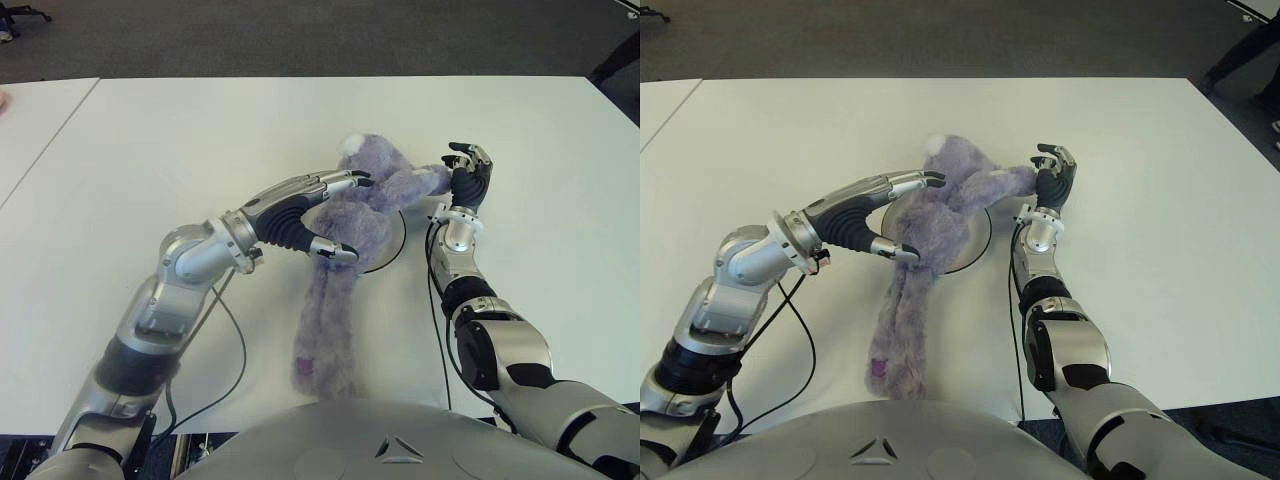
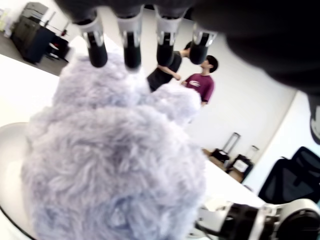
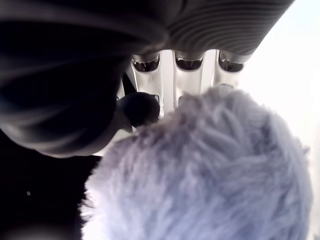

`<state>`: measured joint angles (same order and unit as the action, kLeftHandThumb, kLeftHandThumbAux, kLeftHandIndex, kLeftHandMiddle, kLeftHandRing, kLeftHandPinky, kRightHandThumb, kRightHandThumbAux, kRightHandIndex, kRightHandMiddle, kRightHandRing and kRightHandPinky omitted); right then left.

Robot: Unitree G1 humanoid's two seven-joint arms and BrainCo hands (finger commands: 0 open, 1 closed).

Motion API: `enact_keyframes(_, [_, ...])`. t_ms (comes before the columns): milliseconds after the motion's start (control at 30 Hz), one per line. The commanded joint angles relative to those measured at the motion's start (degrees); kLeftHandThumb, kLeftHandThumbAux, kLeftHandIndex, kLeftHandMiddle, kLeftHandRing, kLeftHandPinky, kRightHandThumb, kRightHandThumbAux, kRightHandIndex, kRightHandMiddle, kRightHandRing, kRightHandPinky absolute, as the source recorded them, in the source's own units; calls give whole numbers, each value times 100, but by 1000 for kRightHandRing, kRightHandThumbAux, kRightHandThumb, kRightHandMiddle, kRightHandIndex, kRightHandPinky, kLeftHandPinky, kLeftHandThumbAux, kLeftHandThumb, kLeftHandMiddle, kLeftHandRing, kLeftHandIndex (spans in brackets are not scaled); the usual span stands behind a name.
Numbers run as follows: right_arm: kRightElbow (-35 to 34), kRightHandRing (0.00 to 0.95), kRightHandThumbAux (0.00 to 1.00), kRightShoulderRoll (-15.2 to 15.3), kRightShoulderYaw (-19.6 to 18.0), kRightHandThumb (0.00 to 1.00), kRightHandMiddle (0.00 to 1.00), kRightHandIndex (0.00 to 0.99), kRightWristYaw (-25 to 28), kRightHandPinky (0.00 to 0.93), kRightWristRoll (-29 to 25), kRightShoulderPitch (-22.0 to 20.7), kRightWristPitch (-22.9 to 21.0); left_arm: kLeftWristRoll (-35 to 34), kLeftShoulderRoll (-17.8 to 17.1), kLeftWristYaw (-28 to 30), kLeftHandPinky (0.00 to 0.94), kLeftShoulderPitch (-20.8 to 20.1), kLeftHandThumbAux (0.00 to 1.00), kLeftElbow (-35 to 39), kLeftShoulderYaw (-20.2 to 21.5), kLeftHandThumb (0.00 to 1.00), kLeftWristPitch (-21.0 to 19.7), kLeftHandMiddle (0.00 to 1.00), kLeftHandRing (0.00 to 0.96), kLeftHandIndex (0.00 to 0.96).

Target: Put the doll into the plate.

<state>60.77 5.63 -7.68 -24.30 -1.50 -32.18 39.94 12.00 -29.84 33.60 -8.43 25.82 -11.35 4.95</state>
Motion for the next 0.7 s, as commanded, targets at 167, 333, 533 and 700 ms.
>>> enact_keyframes(167, [1194,459,678,-742,254,945,371,431,-12,366,347,2099,-98,-1834,-744,1021,0,-198,341,-652,992,28,1039,0,0,0])
enact_keyframes(333, [1198,461,678,-748,235,946,374,431,41,399,318,2088,-100,-2397,-781,1252,0,-293,364,-1380,1343,22,2094,2,15,0])
enact_keyframes(533, [1205,462,678,-752,224,947,376,432,62,416,307,2085,-69,-3261,-1062,2052,22,-842,374,-2455,1748,39,2724,28,48,0])
enact_keyframes(700, [1203,462,678,-759,227,947,375,432,87,407,309,2093,-16,-3565,-377,1344,185,479,382,-2358,2562,54,3586,199,202,82])
